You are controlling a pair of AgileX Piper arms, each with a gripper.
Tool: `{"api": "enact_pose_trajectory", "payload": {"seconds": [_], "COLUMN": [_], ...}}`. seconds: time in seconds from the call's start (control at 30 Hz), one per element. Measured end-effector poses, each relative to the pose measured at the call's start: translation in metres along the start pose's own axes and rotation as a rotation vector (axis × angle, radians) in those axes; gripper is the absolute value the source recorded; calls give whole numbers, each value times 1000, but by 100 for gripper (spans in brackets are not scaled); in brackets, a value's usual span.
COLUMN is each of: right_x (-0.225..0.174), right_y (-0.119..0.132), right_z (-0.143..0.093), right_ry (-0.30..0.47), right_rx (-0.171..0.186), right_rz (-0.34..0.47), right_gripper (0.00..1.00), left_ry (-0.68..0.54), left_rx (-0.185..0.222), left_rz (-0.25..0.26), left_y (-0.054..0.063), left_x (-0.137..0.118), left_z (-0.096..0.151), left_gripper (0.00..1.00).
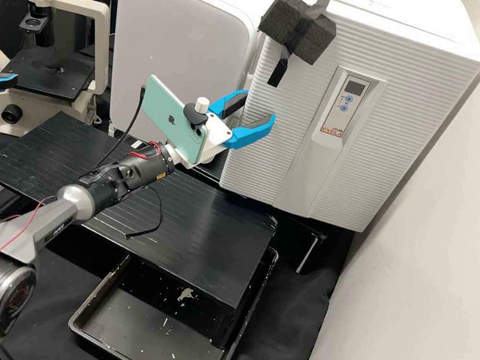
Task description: Open the incubator door
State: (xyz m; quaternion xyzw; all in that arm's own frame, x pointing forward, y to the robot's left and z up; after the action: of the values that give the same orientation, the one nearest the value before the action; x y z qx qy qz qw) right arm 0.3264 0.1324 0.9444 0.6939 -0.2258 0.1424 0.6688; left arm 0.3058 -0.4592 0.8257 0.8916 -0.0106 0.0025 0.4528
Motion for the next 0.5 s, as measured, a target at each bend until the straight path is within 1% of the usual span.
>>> {"api": "enact_pose_trajectory", "payload": {"seconds": [0.23,0.3,0.33,0.37,0.43,0.5], "right_x": [-19,-28,-34,-39,-49,-59], "right_y": [16,23,28,33,42,52], "right_z": [5,7,7,8,10,12], "right_ry": [-2,-1,-2,1,-3,-5], "right_rx": [1,7,15,18,37,55], "right_rz": [8,14,19,29,45,81], "right_gripper": [0,0,0,100,100,100], "left_ry": [0,0,0,0,0,0], "left_rx": [0,0,0,0,0,0], "left_rz": [0,0,0,0,0,0], "left_y": [0,0,0,0,0,0], "left_x": [0,0,0,0,0,0], "left_z": [0,0,0,0,0,0], "left_gripper": [100,100,100,100,100,100]}}
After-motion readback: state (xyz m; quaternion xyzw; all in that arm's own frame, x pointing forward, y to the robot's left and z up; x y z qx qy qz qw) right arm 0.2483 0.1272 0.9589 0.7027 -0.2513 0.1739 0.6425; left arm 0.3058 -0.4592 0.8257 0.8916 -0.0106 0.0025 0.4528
